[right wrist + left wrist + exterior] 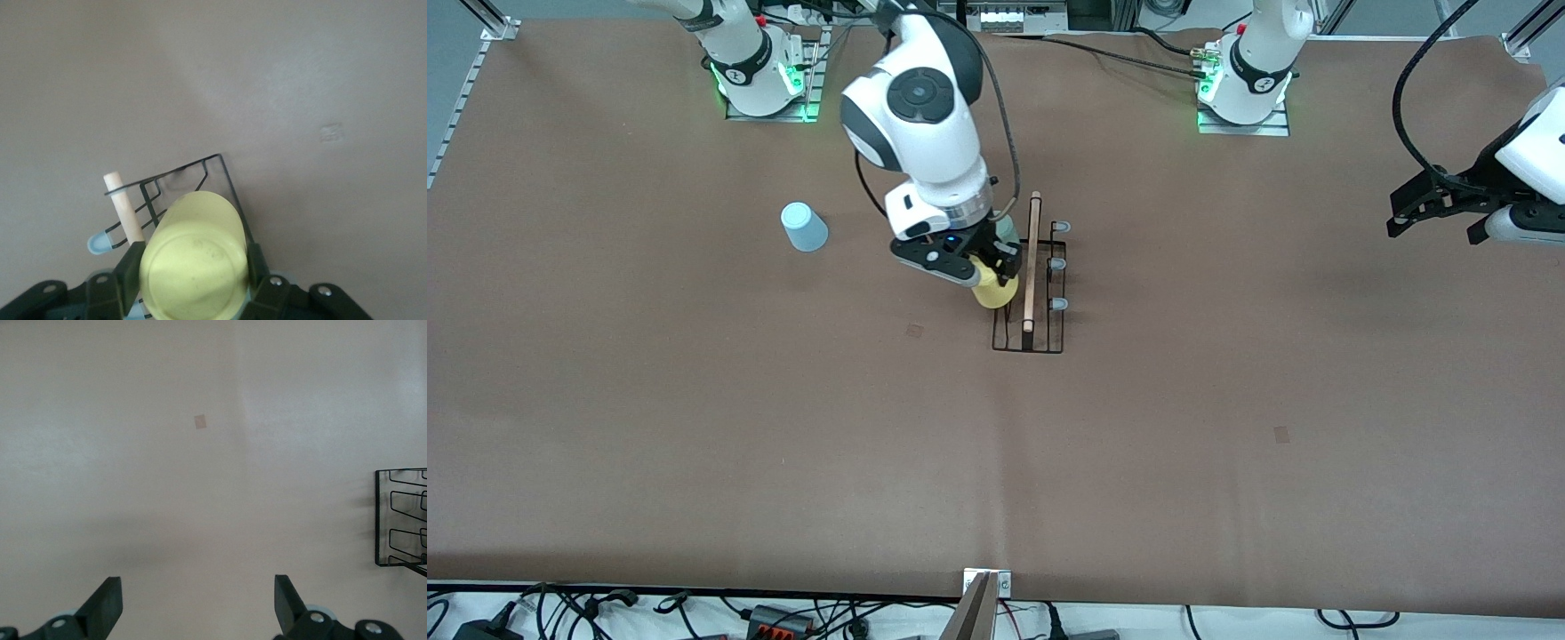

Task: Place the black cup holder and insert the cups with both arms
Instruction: 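Carry the yellow cup to the rack and lower it onto a peg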

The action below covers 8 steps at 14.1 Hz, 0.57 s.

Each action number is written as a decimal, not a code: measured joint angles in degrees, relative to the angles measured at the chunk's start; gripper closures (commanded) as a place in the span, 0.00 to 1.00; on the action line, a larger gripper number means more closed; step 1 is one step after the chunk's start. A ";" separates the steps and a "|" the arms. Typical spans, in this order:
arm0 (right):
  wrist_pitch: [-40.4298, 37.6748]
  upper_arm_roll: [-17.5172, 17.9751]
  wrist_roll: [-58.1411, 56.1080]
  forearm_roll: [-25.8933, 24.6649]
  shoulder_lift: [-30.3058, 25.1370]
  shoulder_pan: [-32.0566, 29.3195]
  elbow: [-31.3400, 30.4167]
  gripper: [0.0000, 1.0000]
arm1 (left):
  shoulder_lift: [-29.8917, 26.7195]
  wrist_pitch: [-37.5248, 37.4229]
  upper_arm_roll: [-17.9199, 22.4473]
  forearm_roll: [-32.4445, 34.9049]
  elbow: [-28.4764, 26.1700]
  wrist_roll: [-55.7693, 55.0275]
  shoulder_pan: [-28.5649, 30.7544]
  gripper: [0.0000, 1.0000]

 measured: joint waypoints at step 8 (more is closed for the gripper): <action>1.58 -0.33 0.07 -0.05 3.30 0.17 0.36 0.00 | 0.00 0.00 0.01 0.00 0.00 0.00 0.00 0.00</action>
